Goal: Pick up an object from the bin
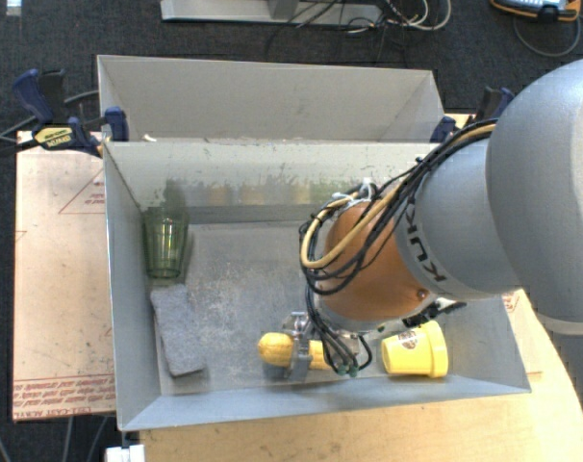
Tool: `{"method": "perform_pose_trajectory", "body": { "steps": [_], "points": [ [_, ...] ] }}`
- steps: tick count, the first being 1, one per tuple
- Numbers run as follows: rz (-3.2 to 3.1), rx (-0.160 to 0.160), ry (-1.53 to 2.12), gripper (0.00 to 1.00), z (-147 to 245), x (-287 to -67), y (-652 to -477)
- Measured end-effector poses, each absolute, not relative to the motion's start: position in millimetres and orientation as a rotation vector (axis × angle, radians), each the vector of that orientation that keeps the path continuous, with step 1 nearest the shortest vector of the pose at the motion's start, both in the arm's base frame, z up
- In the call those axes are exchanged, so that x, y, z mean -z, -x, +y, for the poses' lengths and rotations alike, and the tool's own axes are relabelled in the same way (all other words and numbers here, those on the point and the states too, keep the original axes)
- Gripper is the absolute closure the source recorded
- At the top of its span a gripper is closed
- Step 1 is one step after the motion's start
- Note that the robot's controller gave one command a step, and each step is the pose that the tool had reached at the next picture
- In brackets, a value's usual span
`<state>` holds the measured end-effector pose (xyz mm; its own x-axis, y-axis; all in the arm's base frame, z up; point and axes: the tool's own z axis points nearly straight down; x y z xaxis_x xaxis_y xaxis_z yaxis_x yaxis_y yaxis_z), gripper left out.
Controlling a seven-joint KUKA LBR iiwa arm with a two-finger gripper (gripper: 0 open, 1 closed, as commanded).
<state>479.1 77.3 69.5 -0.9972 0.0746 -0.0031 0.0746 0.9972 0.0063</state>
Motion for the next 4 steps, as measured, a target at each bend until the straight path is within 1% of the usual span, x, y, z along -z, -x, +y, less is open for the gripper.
{"method": "perform_pose_trajectory", "body": {
  "steps": [1,2,3,4],
  "points": [
    [3.136,-0.010,-0.118,1.00,77,-70,-479.1],
    [3.132,-0.012,-0.168,1.00,87,-197,-496.9],
    [3.132,-0.012,-0.169,1.00,87,-197,-496.8],
    [3.129,-0.013,-0.144,1.00,86,-343,-493.6]
  ]
}}
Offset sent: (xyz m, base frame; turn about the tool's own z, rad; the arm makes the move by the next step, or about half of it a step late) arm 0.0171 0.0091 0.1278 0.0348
